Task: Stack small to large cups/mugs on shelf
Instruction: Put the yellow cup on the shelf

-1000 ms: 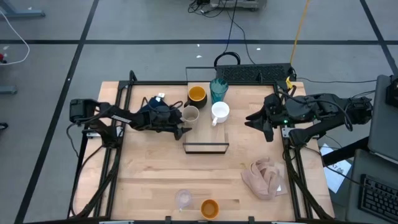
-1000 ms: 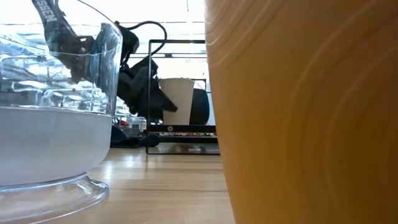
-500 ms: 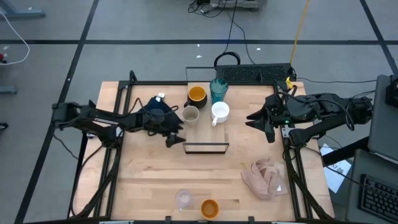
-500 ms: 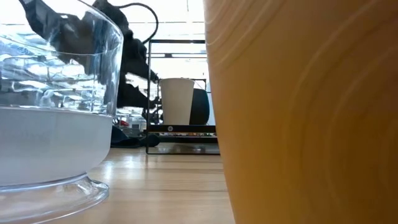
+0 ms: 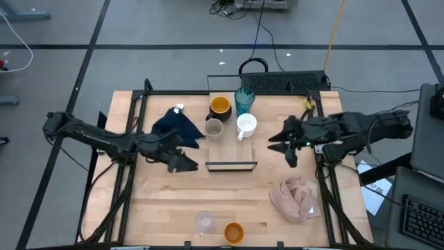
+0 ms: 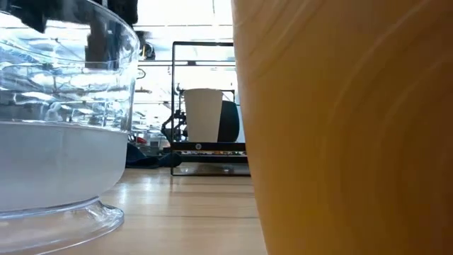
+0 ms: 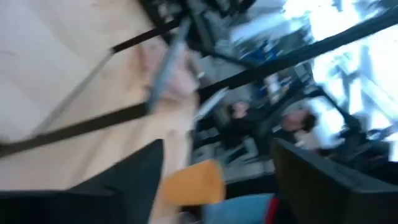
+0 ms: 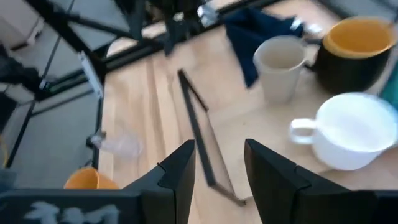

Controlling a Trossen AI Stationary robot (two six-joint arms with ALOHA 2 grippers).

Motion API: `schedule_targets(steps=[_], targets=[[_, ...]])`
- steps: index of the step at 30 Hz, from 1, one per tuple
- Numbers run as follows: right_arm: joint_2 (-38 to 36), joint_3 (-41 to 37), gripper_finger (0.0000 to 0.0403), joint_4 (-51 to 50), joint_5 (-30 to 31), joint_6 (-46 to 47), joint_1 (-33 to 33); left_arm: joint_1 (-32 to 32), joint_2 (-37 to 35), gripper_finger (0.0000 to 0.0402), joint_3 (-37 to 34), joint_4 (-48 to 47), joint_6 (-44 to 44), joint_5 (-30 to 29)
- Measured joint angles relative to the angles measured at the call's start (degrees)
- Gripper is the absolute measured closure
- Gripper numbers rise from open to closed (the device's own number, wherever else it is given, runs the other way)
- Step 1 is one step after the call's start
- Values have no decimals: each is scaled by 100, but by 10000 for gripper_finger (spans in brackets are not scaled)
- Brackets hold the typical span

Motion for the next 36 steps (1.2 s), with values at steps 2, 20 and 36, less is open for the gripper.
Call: schedule_targets(steps=[2,20,36], targets=[[-2,-333,275,331,-209,-24,-17,-229,-139,168,0,232,-235,-358],[128,-2451,275,6263,-1933,1237,167,-1309,-301,394,504,1142,-17,-1384],[2623,536,275,3347,-1577,1039,395,-1427,-284,392,3180,-5185,1657,-134]])
